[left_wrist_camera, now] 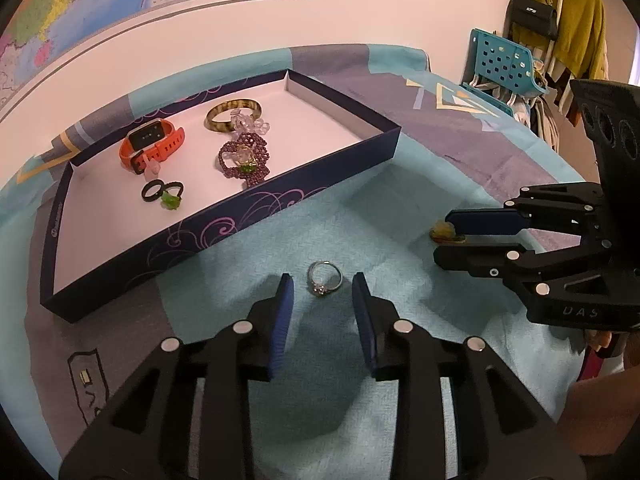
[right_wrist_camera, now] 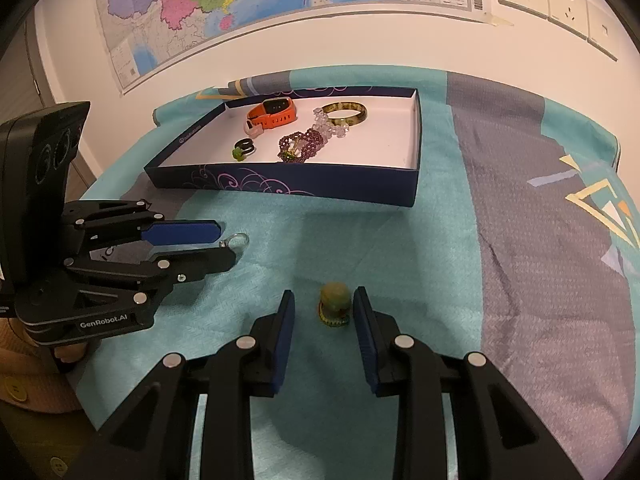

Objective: Organize jewelry
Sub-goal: 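Grasp the silver ring with the left tool while the right tool grasps the gold-green charm, then carry the silver ring with the left tool while the right tool carries the charm into the box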

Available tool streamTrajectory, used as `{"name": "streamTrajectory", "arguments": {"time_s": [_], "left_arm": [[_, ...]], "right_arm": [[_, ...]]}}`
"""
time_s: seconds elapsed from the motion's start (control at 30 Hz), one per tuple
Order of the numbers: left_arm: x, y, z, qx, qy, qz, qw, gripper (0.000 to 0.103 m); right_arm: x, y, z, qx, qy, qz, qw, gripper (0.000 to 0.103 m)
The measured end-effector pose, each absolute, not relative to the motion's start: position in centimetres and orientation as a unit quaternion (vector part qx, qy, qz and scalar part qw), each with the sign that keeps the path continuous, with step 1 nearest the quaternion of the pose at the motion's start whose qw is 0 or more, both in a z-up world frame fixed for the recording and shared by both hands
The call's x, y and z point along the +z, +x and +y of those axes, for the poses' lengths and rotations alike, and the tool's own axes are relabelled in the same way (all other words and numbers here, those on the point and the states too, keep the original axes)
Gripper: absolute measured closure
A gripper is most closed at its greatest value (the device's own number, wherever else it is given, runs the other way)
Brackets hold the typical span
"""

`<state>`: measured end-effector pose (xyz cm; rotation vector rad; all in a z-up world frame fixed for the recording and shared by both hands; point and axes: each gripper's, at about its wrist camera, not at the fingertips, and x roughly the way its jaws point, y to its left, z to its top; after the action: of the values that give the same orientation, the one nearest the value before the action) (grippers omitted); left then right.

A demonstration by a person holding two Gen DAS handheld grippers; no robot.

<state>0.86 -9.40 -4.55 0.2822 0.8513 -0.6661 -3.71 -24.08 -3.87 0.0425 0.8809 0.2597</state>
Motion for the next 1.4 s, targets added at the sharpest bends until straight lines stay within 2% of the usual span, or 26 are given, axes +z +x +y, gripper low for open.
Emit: {"name": "streamTrajectory", "arguments": {"time_s": [0.2,0.33,0.47,0.6,1.4], "left_arm": [[-4.7,1.0,-9.8,-0.317,0.141,0.404,0.846,0.073],[-4.7,0.9,-9.8,-0.319,0.141,0.403,0.846,0.087],[-4.7,0.8,-9.8,-0.32,0.142,0.402,0.846,0.093],[-4.7,0.8,-9.8,-0.32,0.142,0.402,0.846,0.093],[-2.9,0.8,-7.1,-0.306,0.109,0.389,0.862,0.093]], "right_arm": [[-3.9,-3.7,-24.1,0.125,0.021,0.424,0.897,0.074],[-3.9,-3.7,-24.1,0.124,0.02,0.424,0.897,0.074],[-3.9,-3.7,-24.1,0.121,0.015,0.423,0.898,0.077],[-4.0,-3.6,-24.2,0.12,0.015,0.424,0.898,0.089],[-2.6,-3.7,-23.9,0.144,0.039,0.404,0.903,0.09]]}}
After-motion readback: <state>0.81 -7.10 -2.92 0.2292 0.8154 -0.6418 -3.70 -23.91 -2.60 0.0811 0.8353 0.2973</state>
